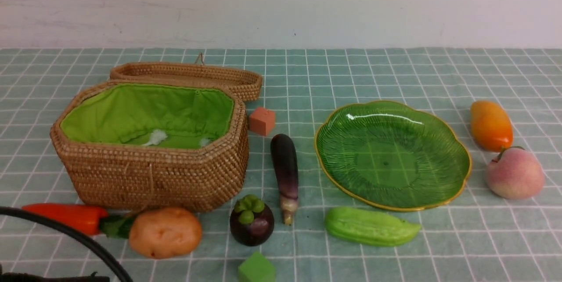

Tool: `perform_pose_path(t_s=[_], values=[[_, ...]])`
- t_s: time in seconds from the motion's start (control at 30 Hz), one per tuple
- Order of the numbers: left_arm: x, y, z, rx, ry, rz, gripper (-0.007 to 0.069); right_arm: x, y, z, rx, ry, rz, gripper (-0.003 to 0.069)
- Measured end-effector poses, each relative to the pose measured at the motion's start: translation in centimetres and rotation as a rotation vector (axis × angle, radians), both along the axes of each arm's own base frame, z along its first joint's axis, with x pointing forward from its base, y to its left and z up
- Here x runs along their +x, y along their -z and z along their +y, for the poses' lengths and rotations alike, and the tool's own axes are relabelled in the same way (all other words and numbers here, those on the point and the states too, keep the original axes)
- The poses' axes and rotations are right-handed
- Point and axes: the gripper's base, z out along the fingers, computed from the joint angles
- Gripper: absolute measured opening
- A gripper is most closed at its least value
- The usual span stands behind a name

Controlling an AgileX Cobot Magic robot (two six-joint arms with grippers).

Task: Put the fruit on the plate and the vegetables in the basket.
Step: Use the left arm to grab a carrot and put it into the left basket

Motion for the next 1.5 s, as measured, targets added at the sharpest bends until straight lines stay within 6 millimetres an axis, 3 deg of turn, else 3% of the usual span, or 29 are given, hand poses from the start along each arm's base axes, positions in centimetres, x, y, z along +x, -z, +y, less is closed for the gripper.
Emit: perform_pose_path(t_s=[0.03, 0.1, 0.13, 0.17, 0.2, 0.23, 0.4, 0.53, 0.67, 0.97, 1.23, 1.4, 1.43, 1.47, 1.5], values=[[0.0, -0.1, 0.0, 0.003, 0.003, -0.001, -0.0013, -0.2, -0.7, 0.1, -0.016, -0.025, -0.002, 0.0185], [1.0, -1.5, -0.1, 0.075, 0.068, 0.024, -0.0013, -1.0, -4.9, 0.8, -0.218, -0.202, -0.008, 0.0174], [1.1, -1.7, -0.2, 0.079, 0.074, 0.024, -0.0013, -1.0, -5.2, 0.9, -0.233, -0.216, -0.009, 0.0173], [2.0, -2.3, -0.2, 0.112, 0.096, 0.052, -0.0013, -1.3, -7.9, 1.3, -0.361, -0.335, -0.013, 0.0172], [2.2, -2.4, -0.2, 0.116, 0.097, 0.055, -0.0013, -1.1, -7.9, 1.3, -0.371, -0.339, -0.01, 0.0171], [3.2, -3.2, -0.3, 0.141, 0.112, 0.077, -0.0013, -1.5, -10.4, 1.7, -0.475, -0.446, -0.014, 0.0171], [6.1, -3.6, -0.5, 0.201, 0.17, 0.109, -0.0013, -1.0, -13.6, 2.0, -0.615, -0.567, -0.031, 0.0171], [7.5, -3.7, -0.6, 0.31, 0.276, 0.063, -0.0013, -0.7, -14.1, 2.1, -0.642, -0.575, -0.054, 0.0171], [9.0, -3.1, 0.3, 0.576, 0.439, 0.005, -0.0013, -0.5, -14.2, 2.1, -0.668, -0.572, -0.083, 0.0171], [9.6, -2.5, 4.0, 0.821, 0.4, 0.036, -0.0013, -0.6, -14.0, 2.1, -0.677, -0.596, -0.068, 0.0178], [11.8, 1.9, 6.1, 0.983, 0.506, 0.05, -0.0007, -0.7, -14.0, 2.1, -0.679, -0.603, -0.063, 0.0183], [14.0, 3.6, 6.6, 1.06, 0.519, 0.02, 0.0076, -0.7, -14.0, 2.1, -0.679, -0.604, -0.062, 0.0188], [14.9, 4.7, 6.8, 1.062, 0.513, 0.036, 0.016, -0.7, -14.0, 2.1, -0.679, -0.603, -0.063, 0.019], [14.9, 4.8, 6.8, 1.062, 0.515, 0.041, 0.0168, -0.7, -14.0, 2.1, -0.679, -0.603, -0.063, 0.019], [15.4, 5.6, 6.9, 1.056, 0.516, 0.065, 0.0237, -0.7, -14.0, 2.1, -0.678, -0.6, -0.066, 0.019]])
